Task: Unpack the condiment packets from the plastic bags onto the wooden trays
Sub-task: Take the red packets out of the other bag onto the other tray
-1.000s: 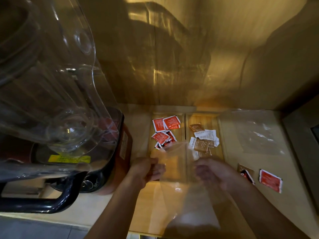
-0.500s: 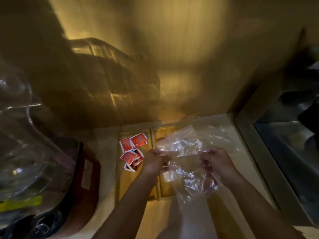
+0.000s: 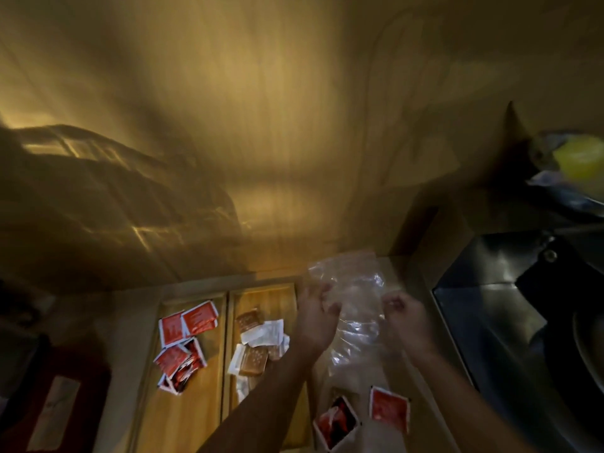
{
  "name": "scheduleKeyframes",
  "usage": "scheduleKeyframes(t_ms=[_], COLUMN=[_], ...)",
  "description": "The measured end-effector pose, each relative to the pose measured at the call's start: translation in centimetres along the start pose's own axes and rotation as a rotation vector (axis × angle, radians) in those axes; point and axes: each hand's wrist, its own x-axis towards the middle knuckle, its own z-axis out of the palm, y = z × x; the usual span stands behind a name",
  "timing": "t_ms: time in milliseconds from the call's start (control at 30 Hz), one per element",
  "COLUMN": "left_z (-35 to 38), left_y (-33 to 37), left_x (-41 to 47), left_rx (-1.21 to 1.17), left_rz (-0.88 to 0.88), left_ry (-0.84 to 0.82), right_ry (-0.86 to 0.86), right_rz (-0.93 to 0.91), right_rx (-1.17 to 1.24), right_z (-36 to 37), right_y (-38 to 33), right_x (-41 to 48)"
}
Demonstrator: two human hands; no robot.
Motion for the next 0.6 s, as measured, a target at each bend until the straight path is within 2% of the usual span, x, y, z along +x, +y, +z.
scheduleKeyframes(t_ms=[67, 133, 233, 333, 467, 600], left_z=[1.0, 2.1, 3.5, 4.4, 4.7, 4.0], left_y=[-0.4, -1.1, -2.6, -4.1, -4.6, -4.1], left_x=[0.9, 1.7, 2.7, 3.3, 3.7, 3.7], left_rx=[0.164, 0.298, 0.476, 0.609, 0.744, 0.705], left_rz=[0.005, 0.027, 0.054, 0.016, 0.025, 0.033], left_ry=[-0.111, -0.186, -0.229, -0.249, -0.240, -0.233], right_ry=[-0.040, -0.132, -0.269, -0.333, -0.332, -0.299], right_rz=[0.013, -0.035, -0.061, -0.064, -0.068, -0.067], right_rx=[-0.033, -0.208, -0.451, -0.625, -0.727, -0.720], right_z=[0.2, 0.4, 0.9, 1.2, 1.6, 1.4], right_y=[0.8, 1.9, 3.2, 4.1, 5.3, 4.8], right_x=[1.5, 3.0, 4.6, 4.8, 5.1, 4.8])
